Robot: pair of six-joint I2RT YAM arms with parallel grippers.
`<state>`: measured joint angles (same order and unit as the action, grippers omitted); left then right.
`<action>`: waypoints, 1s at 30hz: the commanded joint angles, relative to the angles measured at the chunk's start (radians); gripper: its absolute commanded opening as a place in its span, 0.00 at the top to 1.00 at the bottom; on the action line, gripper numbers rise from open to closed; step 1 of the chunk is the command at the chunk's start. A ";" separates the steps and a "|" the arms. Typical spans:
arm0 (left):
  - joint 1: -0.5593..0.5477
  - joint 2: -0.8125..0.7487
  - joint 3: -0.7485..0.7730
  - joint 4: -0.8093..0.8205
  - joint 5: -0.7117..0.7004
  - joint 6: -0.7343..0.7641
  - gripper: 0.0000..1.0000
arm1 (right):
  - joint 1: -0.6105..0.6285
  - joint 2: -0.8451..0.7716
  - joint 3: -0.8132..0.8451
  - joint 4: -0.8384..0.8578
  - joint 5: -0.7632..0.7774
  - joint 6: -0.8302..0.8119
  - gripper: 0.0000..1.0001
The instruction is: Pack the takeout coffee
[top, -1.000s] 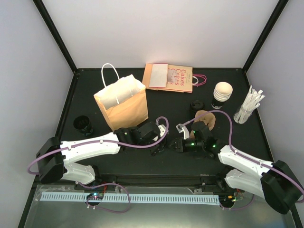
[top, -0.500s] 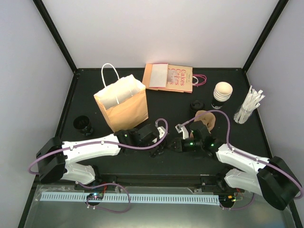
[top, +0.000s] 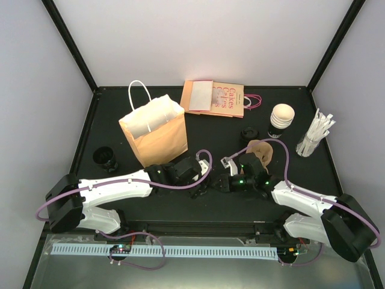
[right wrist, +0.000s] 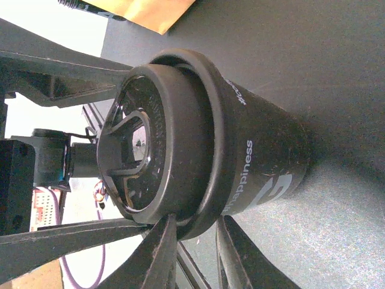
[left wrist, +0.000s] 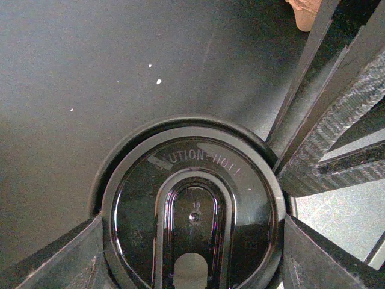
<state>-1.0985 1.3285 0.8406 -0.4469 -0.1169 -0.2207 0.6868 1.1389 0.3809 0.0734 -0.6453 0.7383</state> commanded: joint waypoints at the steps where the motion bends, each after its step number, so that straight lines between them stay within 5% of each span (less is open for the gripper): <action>1: -0.004 0.024 -0.016 0.056 0.052 -0.021 0.41 | 0.019 0.026 0.005 -0.088 0.083 -0.042 0.78; 10: -0.001 0.024 -0.008 0.054 0.057 -0.021 0.41 | 0.018 -0.093 0.141 -0.283 0.182 -0.178 0.77; 16: 0.002 0.024 -0.001 0.048 0.053 -0.014 0.38 | 0.016 -0.208 0.203 -0.382 0.283 -0.244 0.66; 21: 0.003 0.014 0.012 0.036 0.060 -0.012 0.26 | 0.015 -0.234 0.209 -0.412 0.307 -0.251 0.65; 25: 0.003 0.001 0.033 0.015 0.073 -0.010 0.02 | 0.015 -0.242 0.214 -0.425 0.326 -0.258 0.62; 30: 0.004 -0.027 0.065 -0.022 0.068 -0.003 0.01 | 0.015 -0.253 0.223 -0.444 0.346 -0.271 0.59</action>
<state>-1.0969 1.3361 0.8463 -0.4278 -0.0647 -0.2249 0.7006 0.9077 0.5777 -0.3481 -0.3405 0.4942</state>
